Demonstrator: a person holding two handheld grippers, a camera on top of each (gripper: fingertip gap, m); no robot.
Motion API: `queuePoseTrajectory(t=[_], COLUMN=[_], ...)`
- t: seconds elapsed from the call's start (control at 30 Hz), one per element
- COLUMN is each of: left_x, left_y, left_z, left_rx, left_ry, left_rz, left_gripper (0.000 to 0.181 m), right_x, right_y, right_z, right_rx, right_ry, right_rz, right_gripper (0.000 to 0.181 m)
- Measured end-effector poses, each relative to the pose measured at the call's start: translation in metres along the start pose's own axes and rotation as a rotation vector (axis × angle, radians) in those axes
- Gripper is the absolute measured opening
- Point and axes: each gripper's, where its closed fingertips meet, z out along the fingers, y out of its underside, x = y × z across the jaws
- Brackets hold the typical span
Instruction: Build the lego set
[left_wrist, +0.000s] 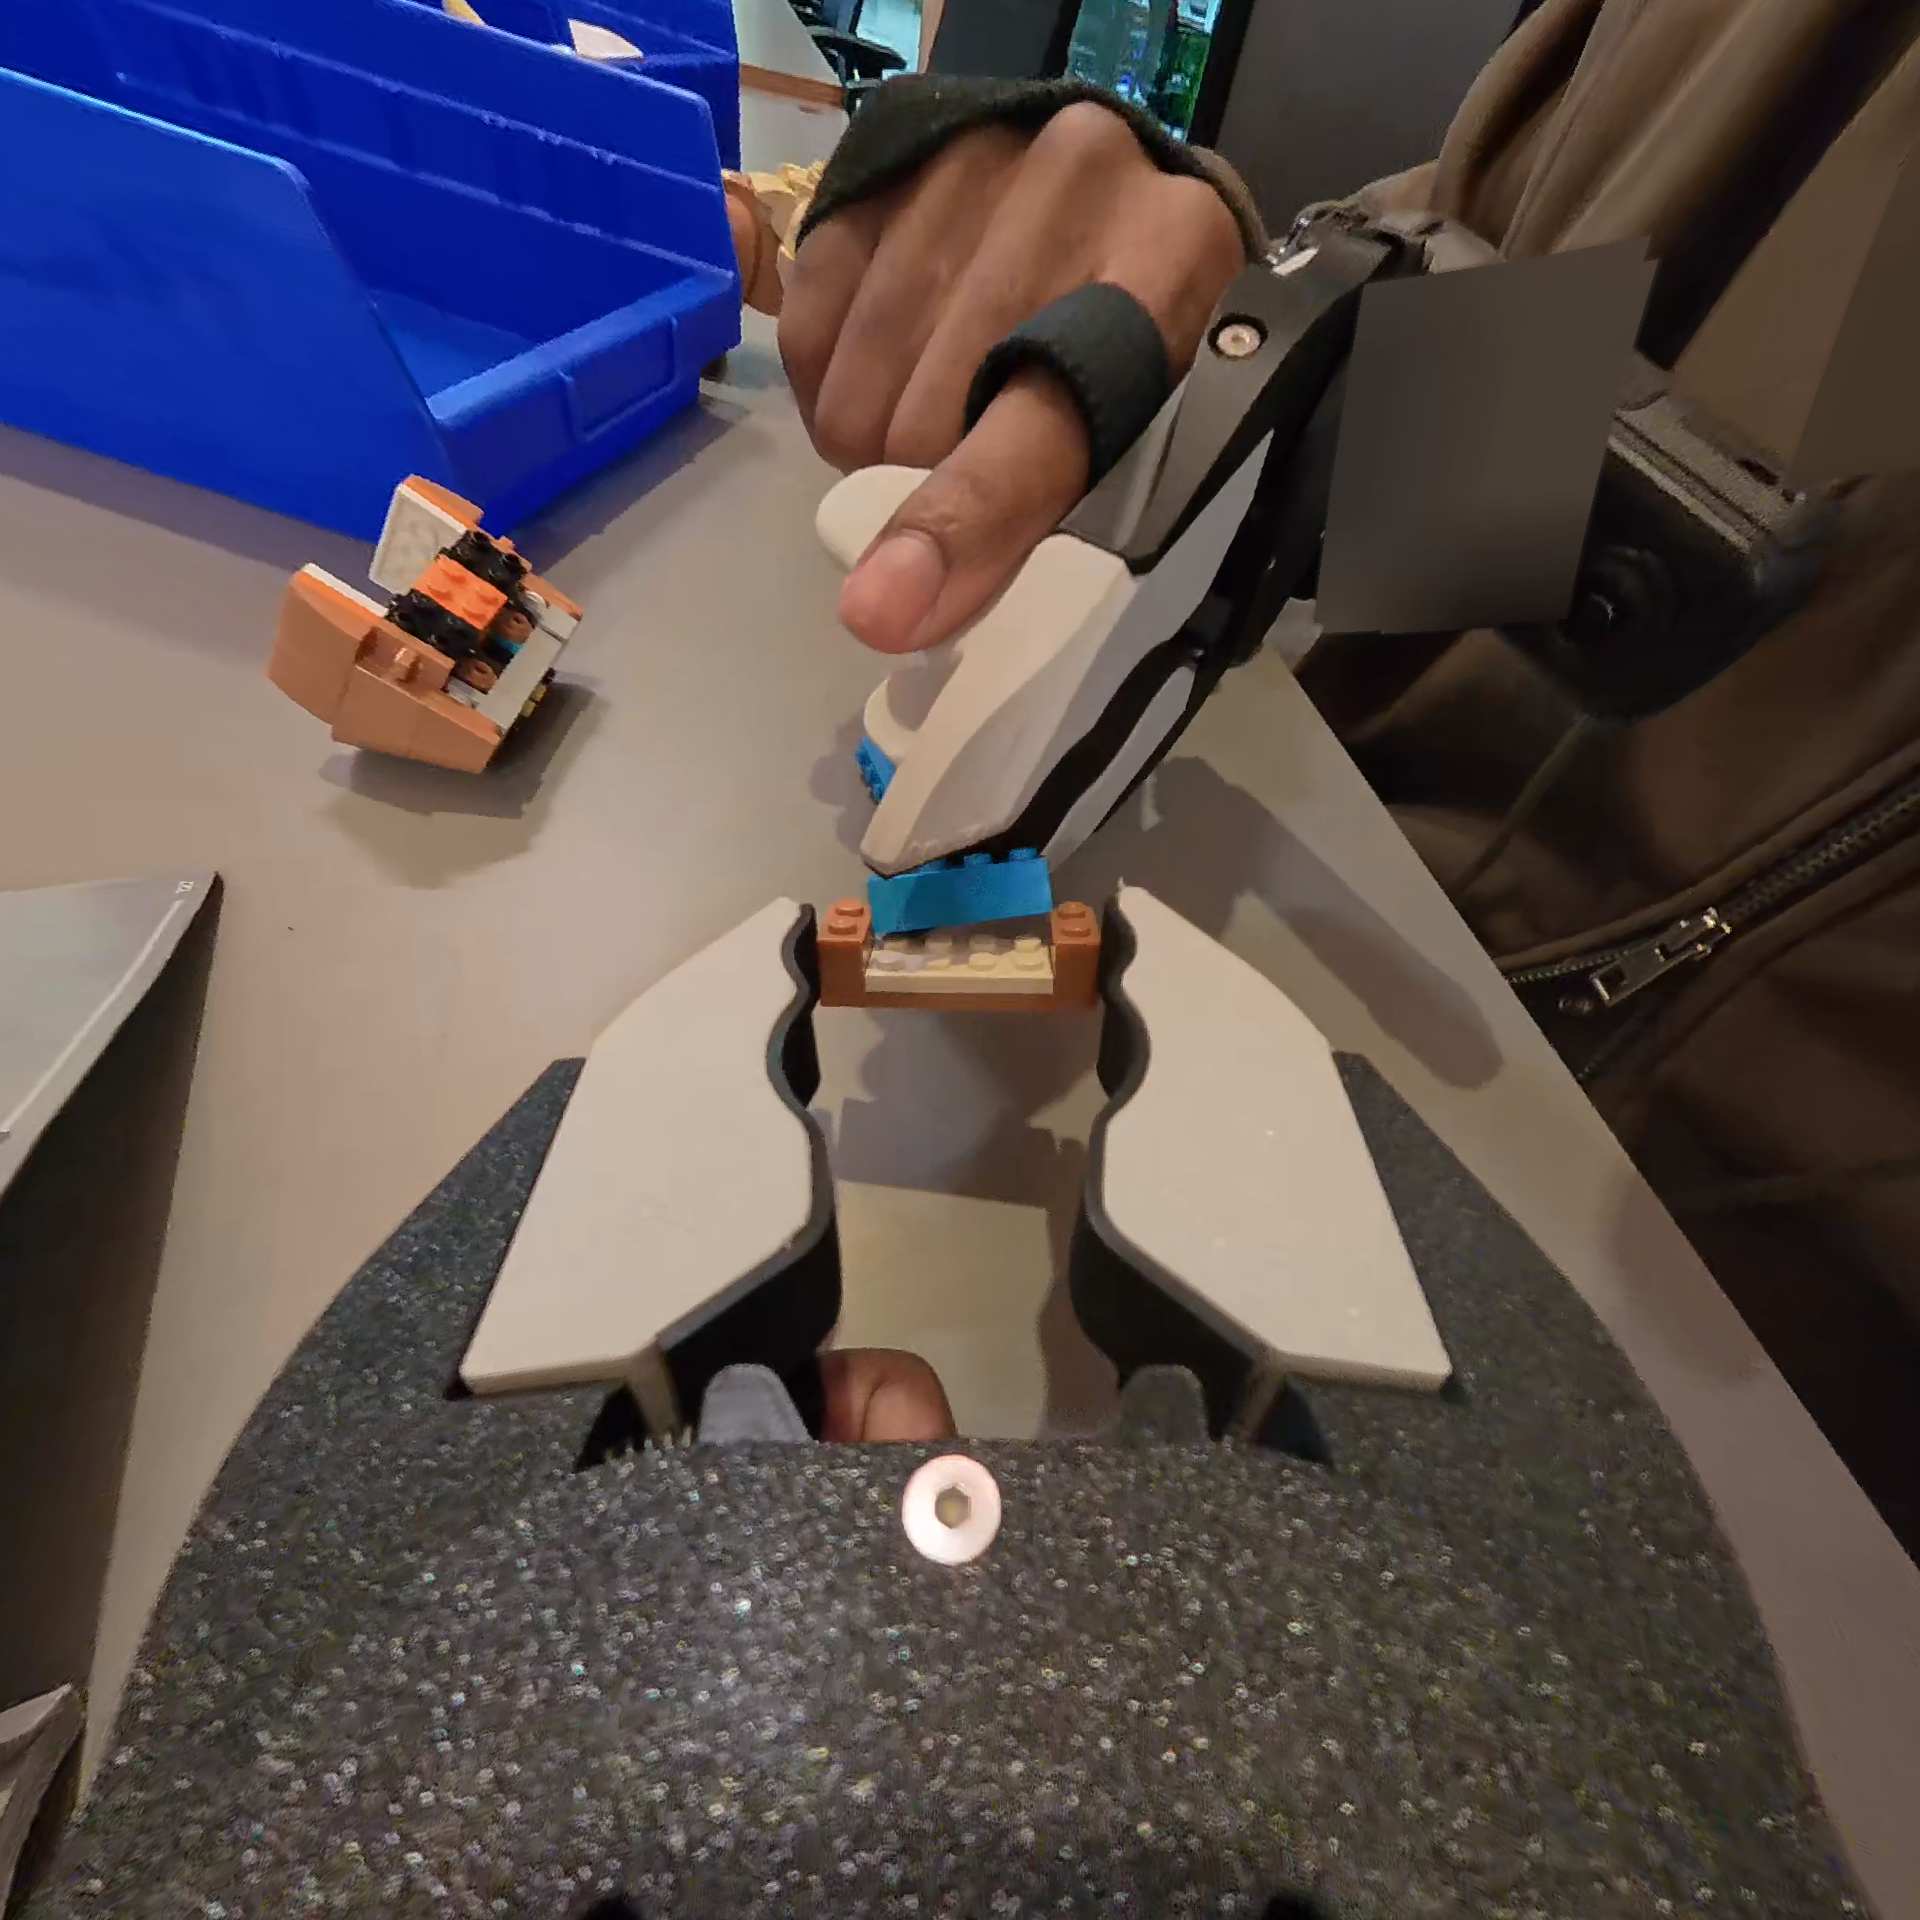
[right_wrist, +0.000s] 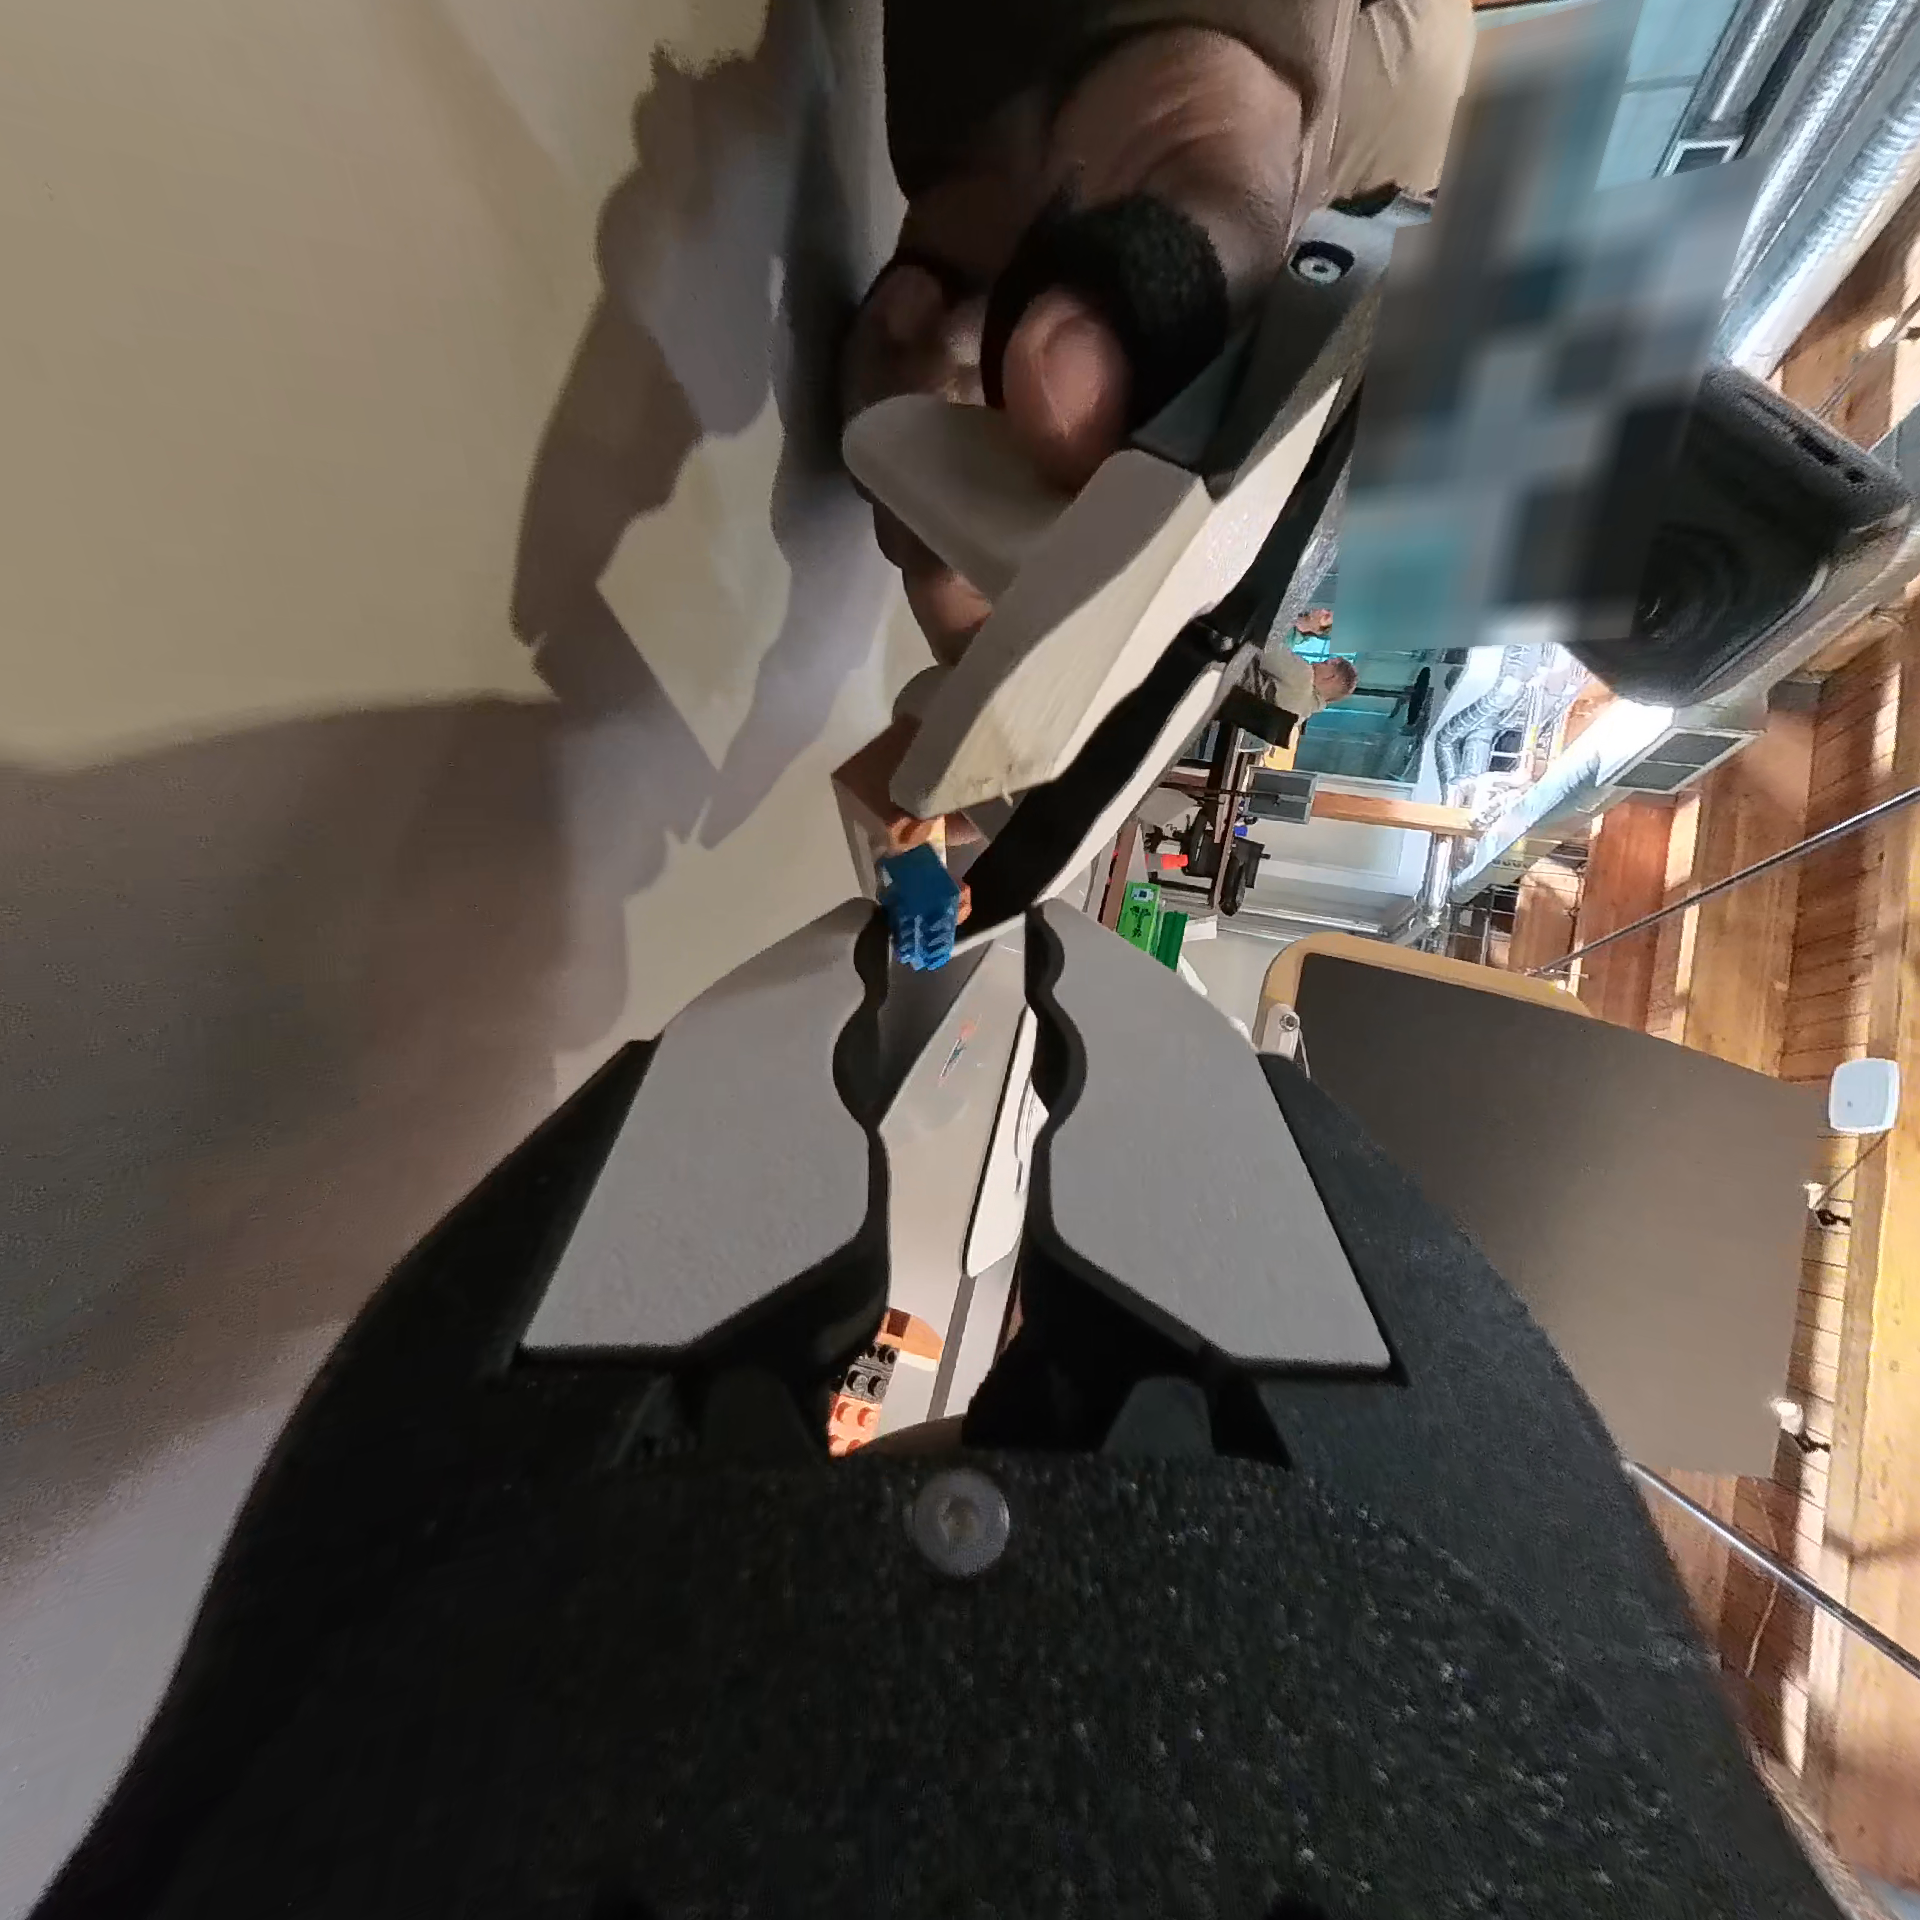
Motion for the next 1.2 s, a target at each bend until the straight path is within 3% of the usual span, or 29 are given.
queuePoseTrajectory(t=[0.4, 0.73, 0.9, 1.2], left_x=[-0.003, -0.013, -0.014, -0.008], left_y=[-0.007, 0.046, 0.059, 0.062], left_z=[0.001, 0.013, 0.008, 0.007], left_rx=[0.042, -0.347, -0.432, -0.438], left_ry=[-0.031, -0.148, -0.162, -0.129], left_rz=[-0.009, 0.087, 0.123, 0.152], left_gripper=[0.052, 0.052, 0.053, 0.057], right_x=[0.003, -0.039, -0.047, -0.047], right_y=[0.008, 0.002, 0.003, 0.007], right_z=[0.001, 0.016, 0.018, 0.017], right_rx=[-0.041, -0.027, -0.027, -0.024], right_ry=[-0.02, -0.139, -0.165, -0.172], right_rz=[0.013, -0.032, -0.03, 0.009], right_gripper=[0.028, 0.024, 0.021, 0.021])
